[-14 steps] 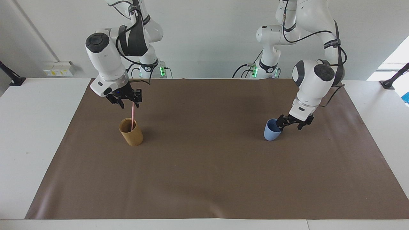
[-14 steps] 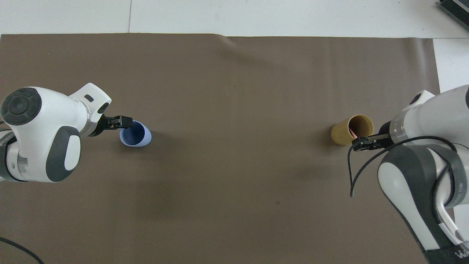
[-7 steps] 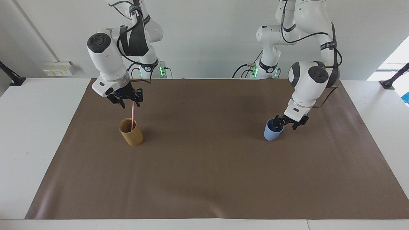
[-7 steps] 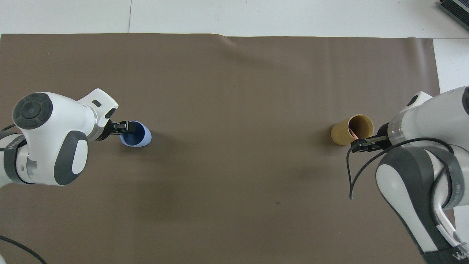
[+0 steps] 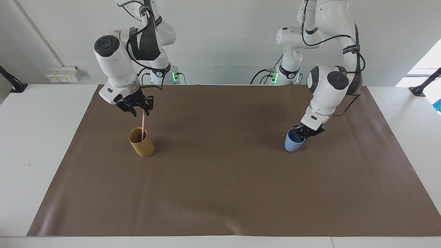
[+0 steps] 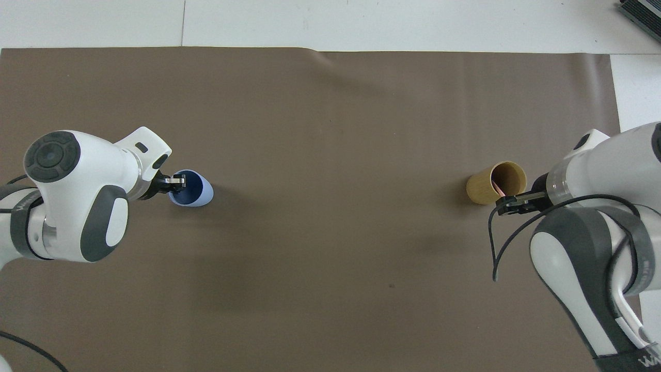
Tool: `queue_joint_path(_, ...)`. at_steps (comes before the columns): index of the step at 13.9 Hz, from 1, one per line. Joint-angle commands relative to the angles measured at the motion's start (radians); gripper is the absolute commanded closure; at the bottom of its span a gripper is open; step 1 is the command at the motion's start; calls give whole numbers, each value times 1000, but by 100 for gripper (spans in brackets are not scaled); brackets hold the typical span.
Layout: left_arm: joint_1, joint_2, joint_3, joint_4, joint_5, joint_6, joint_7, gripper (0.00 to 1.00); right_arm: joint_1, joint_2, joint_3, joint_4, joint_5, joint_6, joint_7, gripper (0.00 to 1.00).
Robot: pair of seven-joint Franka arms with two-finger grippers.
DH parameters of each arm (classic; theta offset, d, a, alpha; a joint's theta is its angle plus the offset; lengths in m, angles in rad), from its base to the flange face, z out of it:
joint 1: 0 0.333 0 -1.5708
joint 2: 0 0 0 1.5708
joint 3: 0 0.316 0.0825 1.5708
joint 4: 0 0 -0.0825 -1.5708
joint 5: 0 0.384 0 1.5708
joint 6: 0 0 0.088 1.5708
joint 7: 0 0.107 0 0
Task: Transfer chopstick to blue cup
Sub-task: 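Carry the blue cup toward the table middle with the left gripper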
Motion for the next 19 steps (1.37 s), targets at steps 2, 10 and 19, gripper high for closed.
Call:
queue_joint_path(2, -21, 4, 12, 82, -12, -22, -1, 100, -2, -27, 2, -31, -10, 18, -22, 74)
queue_joint_path(10, -236, 100, 10, 297, -6, -18, -234, 100, -4, -12, 2, 9, -9, 9, -22, 100)
queue_joint_path(19, -386, 151, 9, 347, -4, 23, -333, 100, -12, 0, 2, 182, 10, -138, -7, 100)
